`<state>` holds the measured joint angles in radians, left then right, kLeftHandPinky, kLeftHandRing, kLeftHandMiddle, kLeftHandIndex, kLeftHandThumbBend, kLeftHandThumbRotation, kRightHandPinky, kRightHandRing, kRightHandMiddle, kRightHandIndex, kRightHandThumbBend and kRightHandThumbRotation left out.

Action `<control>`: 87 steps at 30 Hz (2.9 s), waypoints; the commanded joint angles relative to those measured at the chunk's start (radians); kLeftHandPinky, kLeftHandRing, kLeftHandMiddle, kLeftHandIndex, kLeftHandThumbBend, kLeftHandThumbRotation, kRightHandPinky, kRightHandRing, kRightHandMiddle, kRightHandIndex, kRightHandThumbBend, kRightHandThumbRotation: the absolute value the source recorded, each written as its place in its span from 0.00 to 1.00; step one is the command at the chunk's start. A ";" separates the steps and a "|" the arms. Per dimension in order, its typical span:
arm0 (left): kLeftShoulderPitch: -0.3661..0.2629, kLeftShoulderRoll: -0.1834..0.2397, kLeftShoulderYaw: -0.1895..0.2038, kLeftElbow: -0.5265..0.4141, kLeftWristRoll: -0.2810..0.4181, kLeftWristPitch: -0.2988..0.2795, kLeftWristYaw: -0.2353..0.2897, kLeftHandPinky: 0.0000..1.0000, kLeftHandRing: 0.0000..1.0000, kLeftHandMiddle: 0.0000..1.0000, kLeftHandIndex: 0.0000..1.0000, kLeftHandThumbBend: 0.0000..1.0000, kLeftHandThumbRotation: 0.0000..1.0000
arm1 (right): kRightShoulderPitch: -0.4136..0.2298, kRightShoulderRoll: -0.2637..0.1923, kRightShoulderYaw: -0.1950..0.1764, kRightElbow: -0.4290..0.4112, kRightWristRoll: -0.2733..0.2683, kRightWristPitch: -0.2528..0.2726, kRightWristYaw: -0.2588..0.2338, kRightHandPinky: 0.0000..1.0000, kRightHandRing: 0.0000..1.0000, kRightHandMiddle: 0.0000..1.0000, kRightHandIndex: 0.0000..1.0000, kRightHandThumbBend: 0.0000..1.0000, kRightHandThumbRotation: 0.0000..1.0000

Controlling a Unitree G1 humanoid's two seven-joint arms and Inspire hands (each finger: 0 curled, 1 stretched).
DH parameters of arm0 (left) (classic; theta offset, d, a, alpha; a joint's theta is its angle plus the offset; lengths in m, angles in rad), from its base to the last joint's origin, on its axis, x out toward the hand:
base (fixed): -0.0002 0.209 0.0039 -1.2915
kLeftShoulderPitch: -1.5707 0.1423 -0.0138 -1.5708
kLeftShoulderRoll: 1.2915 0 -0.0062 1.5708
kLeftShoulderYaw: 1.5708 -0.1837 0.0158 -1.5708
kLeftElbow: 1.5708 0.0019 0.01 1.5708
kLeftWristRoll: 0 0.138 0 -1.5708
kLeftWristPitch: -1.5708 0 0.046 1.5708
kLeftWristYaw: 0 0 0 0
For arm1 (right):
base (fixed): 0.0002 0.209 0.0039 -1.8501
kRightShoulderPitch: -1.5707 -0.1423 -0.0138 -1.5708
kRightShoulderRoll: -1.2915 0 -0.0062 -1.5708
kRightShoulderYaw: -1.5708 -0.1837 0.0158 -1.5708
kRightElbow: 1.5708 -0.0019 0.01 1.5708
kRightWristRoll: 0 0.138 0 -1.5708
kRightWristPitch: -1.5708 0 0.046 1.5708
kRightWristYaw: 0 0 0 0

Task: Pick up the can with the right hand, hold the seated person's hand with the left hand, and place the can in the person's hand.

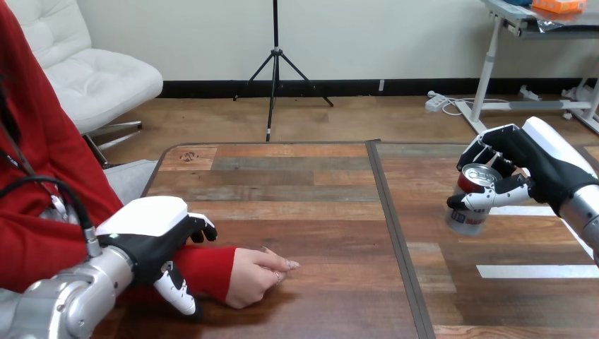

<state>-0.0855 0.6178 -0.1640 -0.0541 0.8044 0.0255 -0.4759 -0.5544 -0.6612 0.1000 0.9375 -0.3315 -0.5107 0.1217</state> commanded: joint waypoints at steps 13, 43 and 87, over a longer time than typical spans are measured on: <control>-0.129 0.038 -0.063 0.111 0.056 -0.063 0.057 0.68 0.76 0.79 0.77 1.00 0.11 | -0.085 -0.038 -0.041 -0.044 0.024 -0.027 -0.014 0.39 0.38 0.47 0.48 0.76 0.00; -0.196 0.008 -0.124 0.253 0.086 -0.121 0.155 0.56 0.66 0.70 0.68 0.98 0.08 | -0.079 -0.040 -0.044 -0.058 0.022 -0.026 -0.021 0.38 0.38 0.47 0.48 0.76 0.00; -0.229 -0.037 -0.170 0.320 0.046 -0.068 0.118 0.24 0.29 0.35 0.37 0.84 0.00 | -0.076 -0.038 -0.046 -0.067 0.005 -0.026 -0.045 0.38 0.38 0.47 0.48 0.76 0.00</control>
<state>-0.2705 0.5890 -0.3044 0.2390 0.8580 -0.0475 -0.3422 -0.5545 -0.6623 0.0836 0.9363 -0.3344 -0.5153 0.1124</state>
